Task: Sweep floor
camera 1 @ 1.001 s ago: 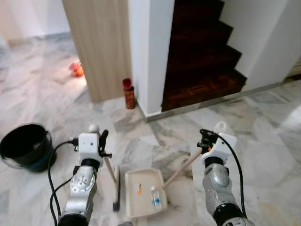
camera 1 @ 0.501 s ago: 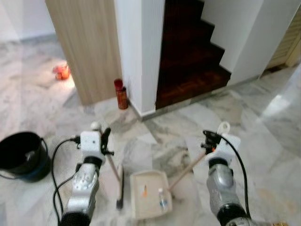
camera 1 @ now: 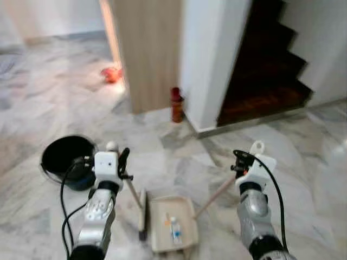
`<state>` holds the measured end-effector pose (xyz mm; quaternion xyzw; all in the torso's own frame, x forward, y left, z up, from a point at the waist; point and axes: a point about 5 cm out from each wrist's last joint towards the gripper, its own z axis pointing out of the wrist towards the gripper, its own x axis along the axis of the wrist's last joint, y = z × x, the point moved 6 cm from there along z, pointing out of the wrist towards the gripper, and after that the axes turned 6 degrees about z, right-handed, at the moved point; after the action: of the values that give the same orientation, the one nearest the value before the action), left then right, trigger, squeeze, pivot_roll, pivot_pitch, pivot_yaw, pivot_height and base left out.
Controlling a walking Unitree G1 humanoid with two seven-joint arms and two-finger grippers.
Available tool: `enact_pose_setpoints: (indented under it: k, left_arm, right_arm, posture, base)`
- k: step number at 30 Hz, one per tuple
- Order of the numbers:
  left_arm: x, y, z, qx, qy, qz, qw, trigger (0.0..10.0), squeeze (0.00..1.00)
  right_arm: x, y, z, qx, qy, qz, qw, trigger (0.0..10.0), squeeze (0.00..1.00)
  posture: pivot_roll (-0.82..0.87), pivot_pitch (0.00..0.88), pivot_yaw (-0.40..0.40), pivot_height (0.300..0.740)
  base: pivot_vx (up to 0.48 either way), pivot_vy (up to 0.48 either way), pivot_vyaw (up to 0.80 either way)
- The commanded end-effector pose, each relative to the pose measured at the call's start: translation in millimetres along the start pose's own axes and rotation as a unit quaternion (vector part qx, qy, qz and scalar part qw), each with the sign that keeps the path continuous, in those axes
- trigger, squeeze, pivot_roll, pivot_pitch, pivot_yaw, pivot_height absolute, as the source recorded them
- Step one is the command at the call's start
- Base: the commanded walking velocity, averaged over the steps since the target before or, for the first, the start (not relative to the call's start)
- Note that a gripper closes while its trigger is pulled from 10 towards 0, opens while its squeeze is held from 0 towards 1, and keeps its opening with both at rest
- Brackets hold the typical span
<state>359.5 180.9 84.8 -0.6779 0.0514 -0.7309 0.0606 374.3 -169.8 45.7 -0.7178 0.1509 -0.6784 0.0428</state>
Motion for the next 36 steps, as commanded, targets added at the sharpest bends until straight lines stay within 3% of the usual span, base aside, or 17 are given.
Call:
enact_pose_setpoints:
  k: [1,36]
  left_arm:
    - [11.8,-1.0,4.2,0.002,0.021,0.009,1.0,10.0,0.0]
    - [12.7,-2.2,6.0,0.0,0.021,0.013,1.0,10.0,0.0]
  right_arm:
    - [14.4,-5.3,5.1,0.005,0.026,0.02,0.999,10.0,0.0]
    - [10.7,-7.4,5.3,0.005,0.017,0.022,1.0,10.0,0.0]
  posture:
    - [0.13,0.0,-0.004,0.74]
    - [0.14,0.0,0.0,0.74]
  base:
    - [0.0,0.341,0.52]
    - [0.0,0.339,0.02]
